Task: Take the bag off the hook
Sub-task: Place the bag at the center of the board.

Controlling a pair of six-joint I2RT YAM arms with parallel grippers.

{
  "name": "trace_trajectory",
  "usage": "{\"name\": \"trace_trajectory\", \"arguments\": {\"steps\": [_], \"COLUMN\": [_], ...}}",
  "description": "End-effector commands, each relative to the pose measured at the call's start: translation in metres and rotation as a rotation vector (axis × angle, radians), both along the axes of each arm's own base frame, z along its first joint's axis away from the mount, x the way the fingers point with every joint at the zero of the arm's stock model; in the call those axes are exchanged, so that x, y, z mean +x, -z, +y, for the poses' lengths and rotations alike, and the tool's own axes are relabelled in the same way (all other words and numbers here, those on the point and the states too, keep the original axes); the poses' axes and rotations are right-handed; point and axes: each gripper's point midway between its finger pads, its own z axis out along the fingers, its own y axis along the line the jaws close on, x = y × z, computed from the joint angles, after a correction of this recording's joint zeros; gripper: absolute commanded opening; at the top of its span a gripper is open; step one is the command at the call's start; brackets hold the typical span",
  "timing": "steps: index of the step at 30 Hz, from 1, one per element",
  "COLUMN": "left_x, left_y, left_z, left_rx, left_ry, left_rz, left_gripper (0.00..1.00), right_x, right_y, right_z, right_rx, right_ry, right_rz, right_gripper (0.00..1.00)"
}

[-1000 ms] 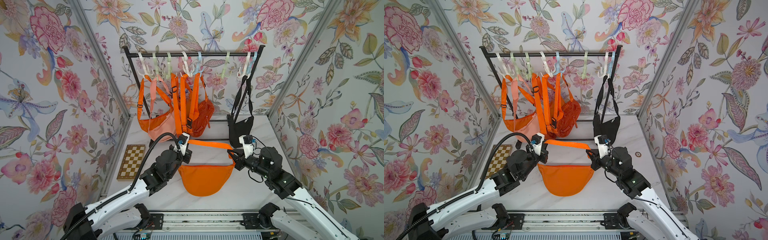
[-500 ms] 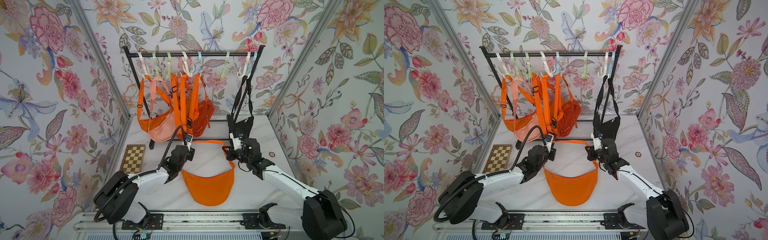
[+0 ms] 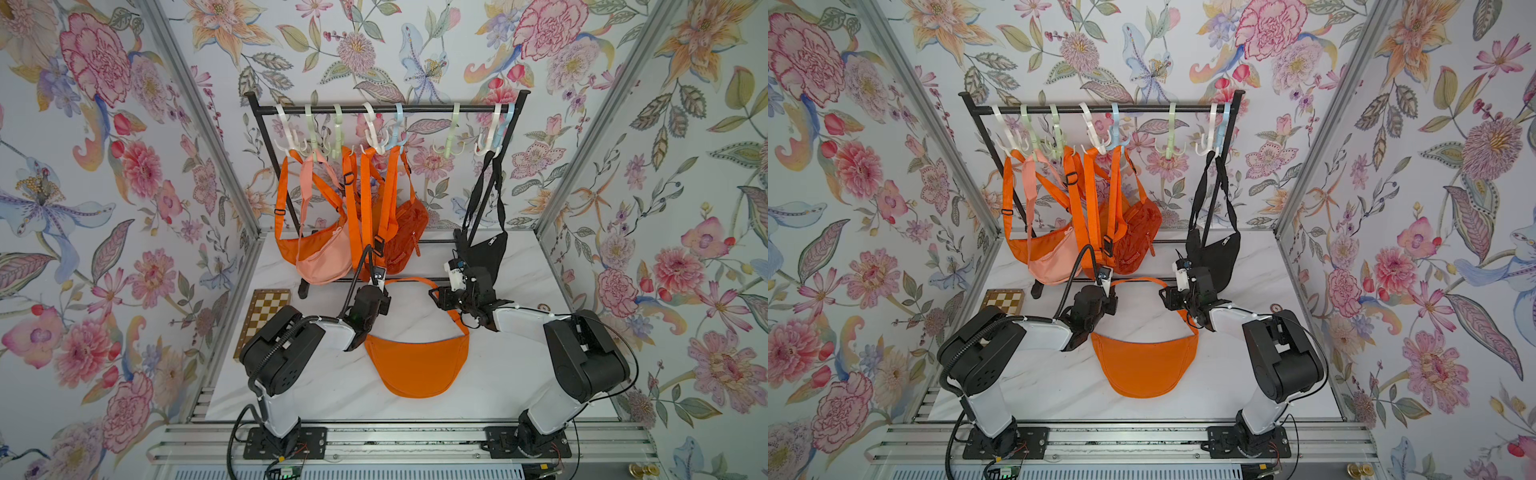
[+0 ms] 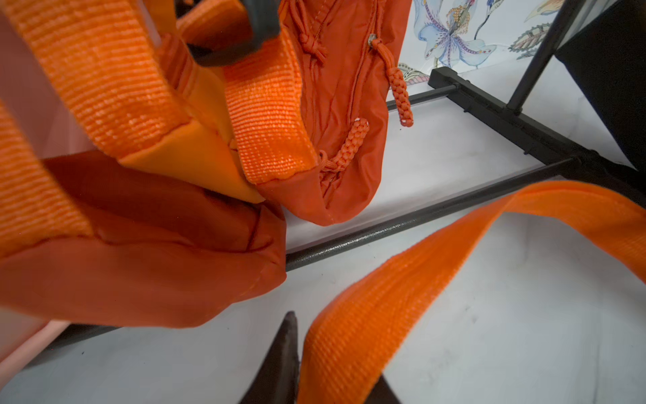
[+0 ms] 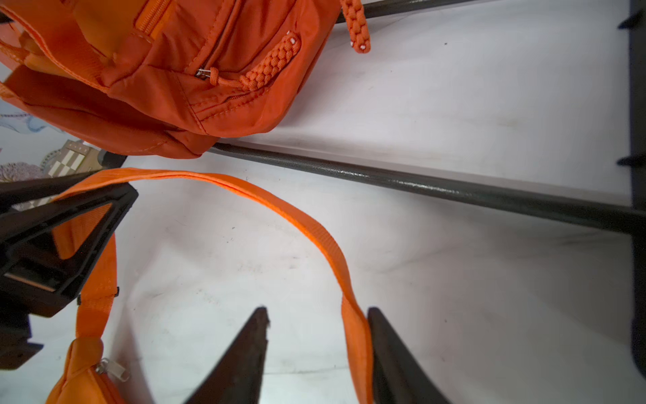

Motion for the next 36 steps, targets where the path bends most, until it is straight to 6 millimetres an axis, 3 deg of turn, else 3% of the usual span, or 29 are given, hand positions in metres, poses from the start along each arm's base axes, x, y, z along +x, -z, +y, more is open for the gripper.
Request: {"name": "trace_trajectory", "arguments": {"steps": [1,6,8,9,10,15,16,22,26,32,33,36], "left_x": [0.014,0.014,0.012,0.01,0.008,-0.008,-0.015,-0.039,-0.033,-0.019,-0.016,-0.018], "left_y": [-0.013,-0.034,-0.048,-0.059,-0.07,-0.111,-0.13,-0.157,-0.14,-0.09,-0.071,-0.052], "left_z": [-0.002,0.001,0.004,0.006,0.007,0.018,0.022,0.037,0.023,-0.003,-0.008,-0.017], "left_rx": [-0.025,-0.019,-0.021,-0.027,-0.04,-0.087,-0.111,-0.117,-0.059,-0.01,0.018,0.047], "left_ry": [-0.018,-0.021,-0.027,-0.025,-0.024,-0.023,-0.025,-0.009,0.035,0.109,0.122,0.176], "left_rz": [-0.047,-0.082,-0.099,-0.112,-0.129,-0.188,-0.221,-0.235,-0.126,0.013,0.06,0.133], "left_gripper": [0.32,0.43,0.73,0.96,0.99,0.99,0.99,1.0,0.99,0.94,0.94,0.96], "right_x": [0.013,0.013,0.011,0.009,0.008,-0.003,-0.006,-0.022,-0.025,-0.035,-0.036,-0.038], "right_y": [-0.006,-0.025,-0.038,-0.045,-0.054,-0.096,-0.106,-0.146,-0.145,-0.123,-0.119,-0.112], "right_z": [0.001,-0.001,-0.002,-0.001,-0.001,0.003,0.005,0.013,0.013,0.023,0.024,0.022], "right_rx": [0.002,-0.011,-0.008,-0.006,-0.006,-0.004,-0.002,0.001,0.0,0.0,-0.008,-0.017], "right_ry": [-0.002,-0.004,-0.008,-0.015,-0.019,-0.037,-0.043,-0.072,-0.068,-0.097,-0.101,-0.1], "right_rz": [-0.024,-0.072,-0.099,-0.115,-0.134,-0.214,-0.233,-0.287,-0.274,-0.248,-0.243,-0.233], "right_gripper": [0.59,0.72,0.77,0.79,0.8,0.83,0.83,0.85,0.85,0.84,0.84,0.85]}}
